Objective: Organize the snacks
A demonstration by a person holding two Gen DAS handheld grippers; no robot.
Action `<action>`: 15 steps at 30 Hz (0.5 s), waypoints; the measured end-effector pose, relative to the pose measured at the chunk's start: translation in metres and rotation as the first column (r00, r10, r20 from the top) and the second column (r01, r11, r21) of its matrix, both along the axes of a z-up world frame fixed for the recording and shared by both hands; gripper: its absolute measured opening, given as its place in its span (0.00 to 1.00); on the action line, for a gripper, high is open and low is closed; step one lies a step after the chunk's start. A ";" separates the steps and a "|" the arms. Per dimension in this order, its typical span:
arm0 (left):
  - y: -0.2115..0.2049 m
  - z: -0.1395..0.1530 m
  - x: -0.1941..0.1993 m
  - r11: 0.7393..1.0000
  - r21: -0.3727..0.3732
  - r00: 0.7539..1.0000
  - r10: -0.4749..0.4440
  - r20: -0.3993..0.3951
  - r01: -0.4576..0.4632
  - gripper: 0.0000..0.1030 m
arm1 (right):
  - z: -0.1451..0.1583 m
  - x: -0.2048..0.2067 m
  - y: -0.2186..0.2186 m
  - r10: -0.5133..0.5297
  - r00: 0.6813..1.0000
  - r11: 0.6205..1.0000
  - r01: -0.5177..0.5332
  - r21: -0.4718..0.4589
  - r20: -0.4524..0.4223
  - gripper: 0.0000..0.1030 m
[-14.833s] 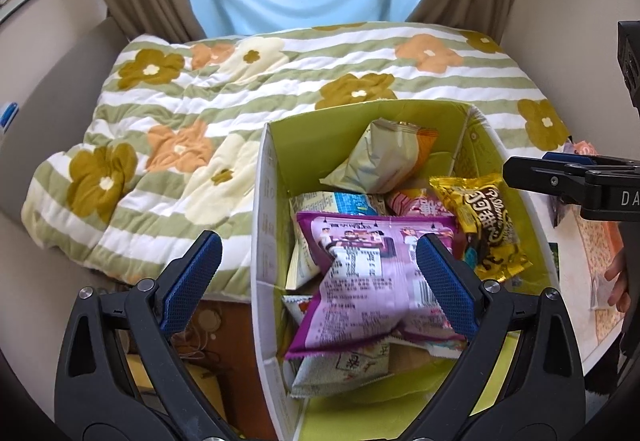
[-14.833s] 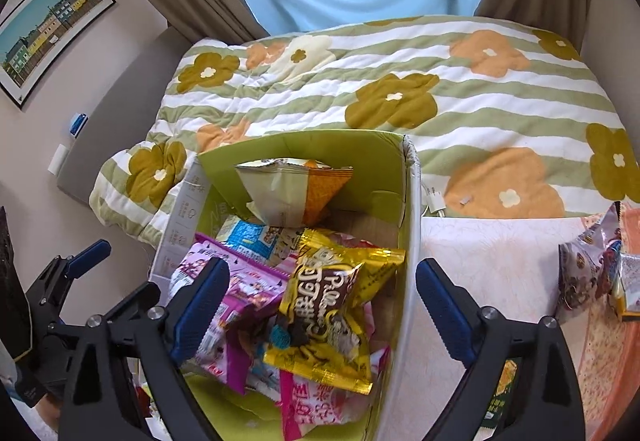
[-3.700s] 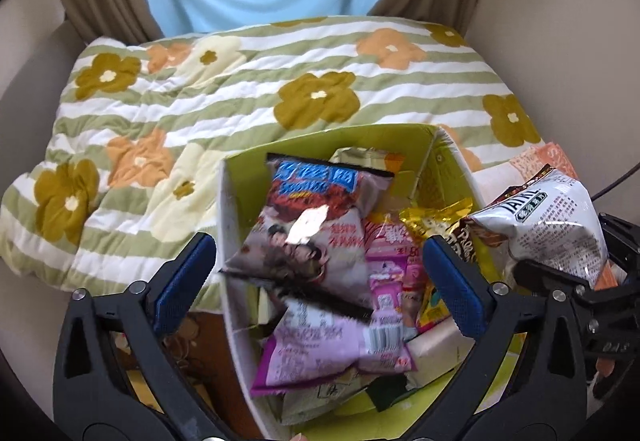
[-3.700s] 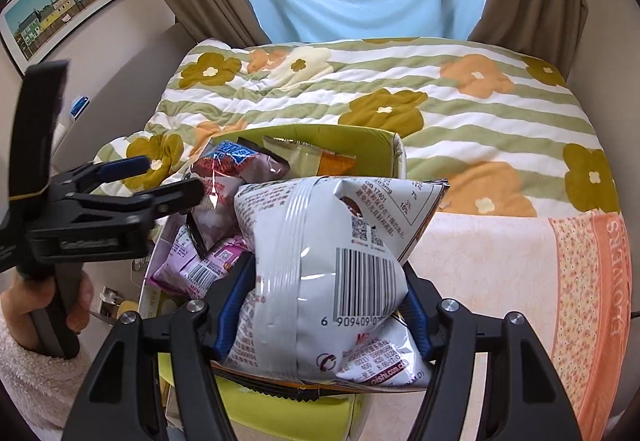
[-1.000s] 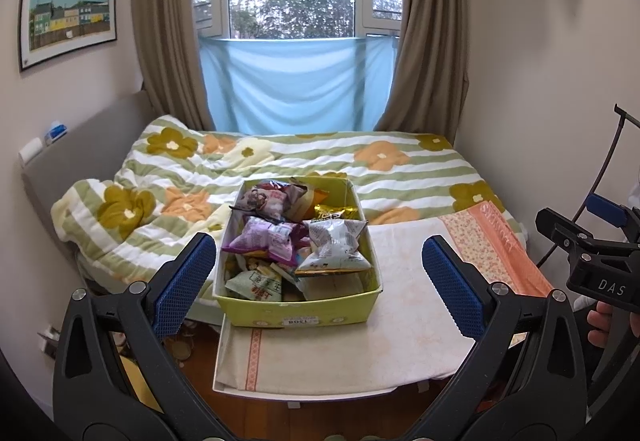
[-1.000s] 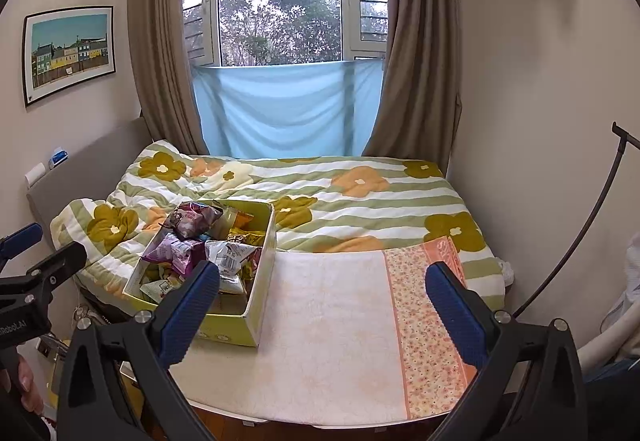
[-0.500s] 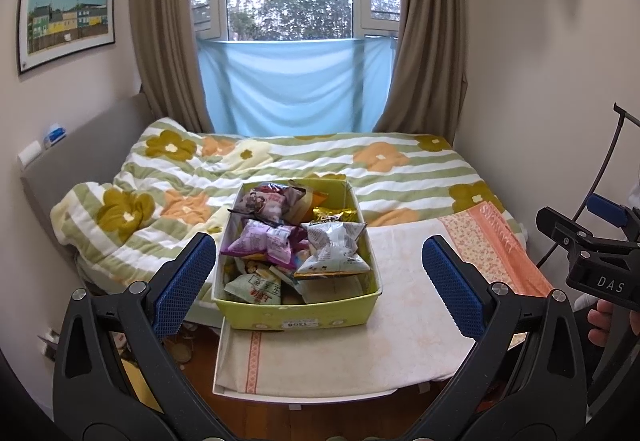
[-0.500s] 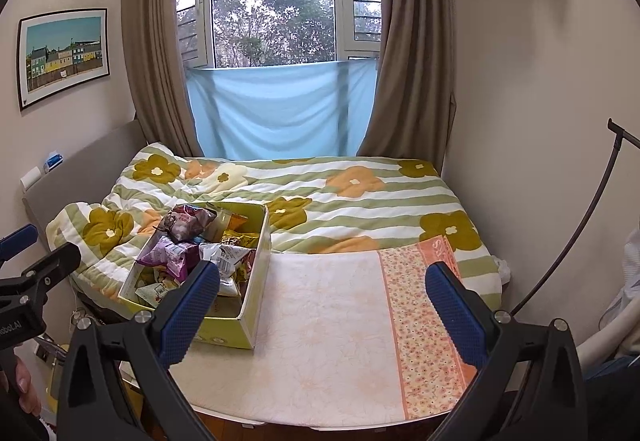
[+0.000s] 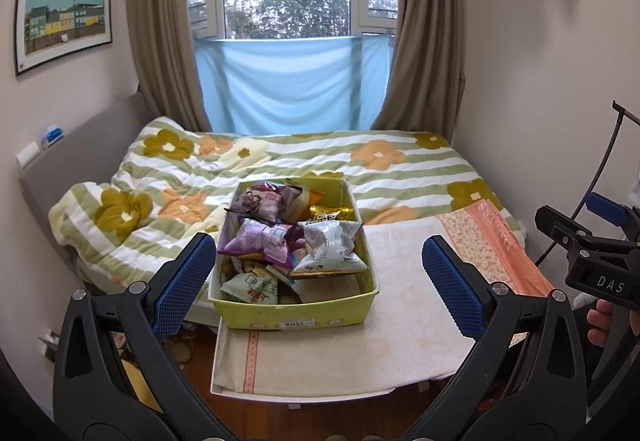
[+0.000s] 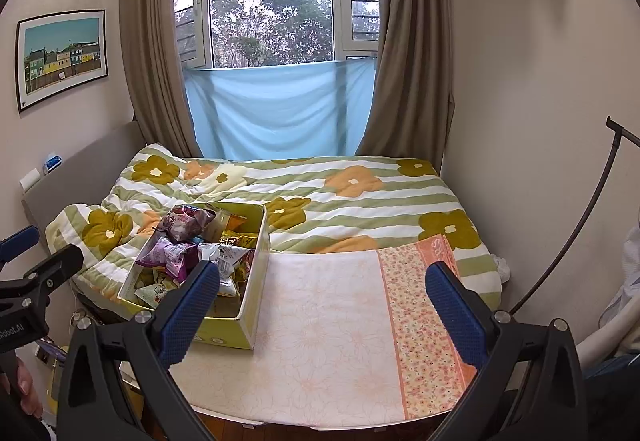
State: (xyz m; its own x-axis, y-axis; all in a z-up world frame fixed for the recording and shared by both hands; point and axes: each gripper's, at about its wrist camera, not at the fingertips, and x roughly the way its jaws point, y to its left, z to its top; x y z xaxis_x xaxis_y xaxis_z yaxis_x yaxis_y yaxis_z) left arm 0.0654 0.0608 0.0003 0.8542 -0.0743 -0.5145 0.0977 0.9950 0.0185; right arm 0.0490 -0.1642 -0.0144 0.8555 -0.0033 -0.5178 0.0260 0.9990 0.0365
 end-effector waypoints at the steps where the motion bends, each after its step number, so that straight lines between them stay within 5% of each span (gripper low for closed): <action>1: 0.000 -0.001 0.000 1.000 0.000 1.000 0.000 -0.002 0.000 0.99 | 0.000 0.000 0.000 0.000 1.000 1.000 0.000 -0.001 0.000 0.99; 15: 0.000 0.000 -0.001 1.000 -0.009 1.000 0.005 -0.004 -0.005 0.99 | 0.000 -0.001 -0.001 -0.004 1.000 1.000 0.004 0.002 -0.001 0.99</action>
